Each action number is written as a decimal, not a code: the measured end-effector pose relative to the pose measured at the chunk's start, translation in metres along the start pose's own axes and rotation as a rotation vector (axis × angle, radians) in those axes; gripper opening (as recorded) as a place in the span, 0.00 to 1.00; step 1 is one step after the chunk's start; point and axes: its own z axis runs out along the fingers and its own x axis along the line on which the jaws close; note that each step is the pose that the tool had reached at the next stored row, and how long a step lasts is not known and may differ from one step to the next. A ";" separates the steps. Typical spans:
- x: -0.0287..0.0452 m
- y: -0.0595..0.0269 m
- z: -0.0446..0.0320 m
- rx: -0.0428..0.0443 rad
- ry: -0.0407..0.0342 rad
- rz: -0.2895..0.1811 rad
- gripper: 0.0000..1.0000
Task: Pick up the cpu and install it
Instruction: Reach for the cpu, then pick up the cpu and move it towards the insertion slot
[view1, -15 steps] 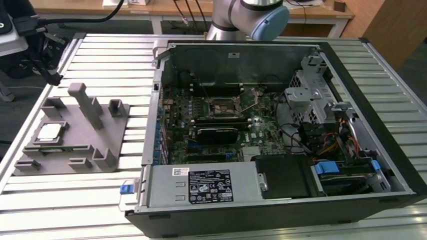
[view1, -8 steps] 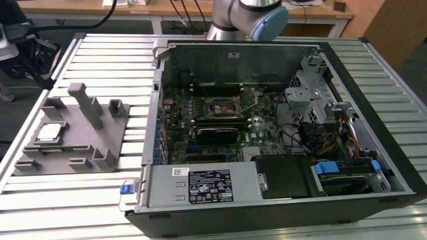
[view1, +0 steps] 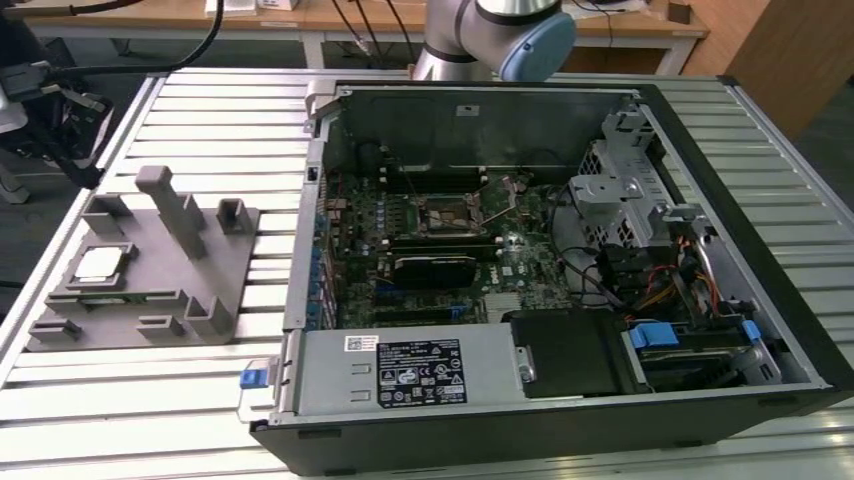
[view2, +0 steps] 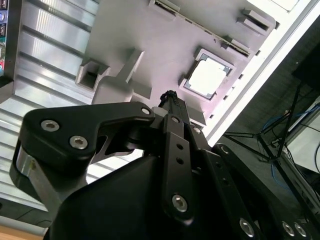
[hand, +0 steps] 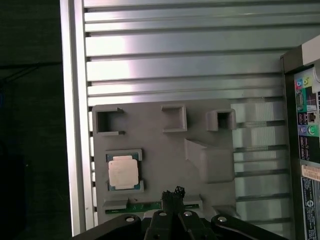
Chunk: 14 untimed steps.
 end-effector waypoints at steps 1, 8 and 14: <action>0.0011 -0.0001 0.0013 0.0003 0.0001 0.000 0.11; 0.0077 -0.0008 0.0099 0.0011 0.0002 0.000 0.11; 0.0084 -0.0009 0.0110 0.0012 0.0004 0.000 0.11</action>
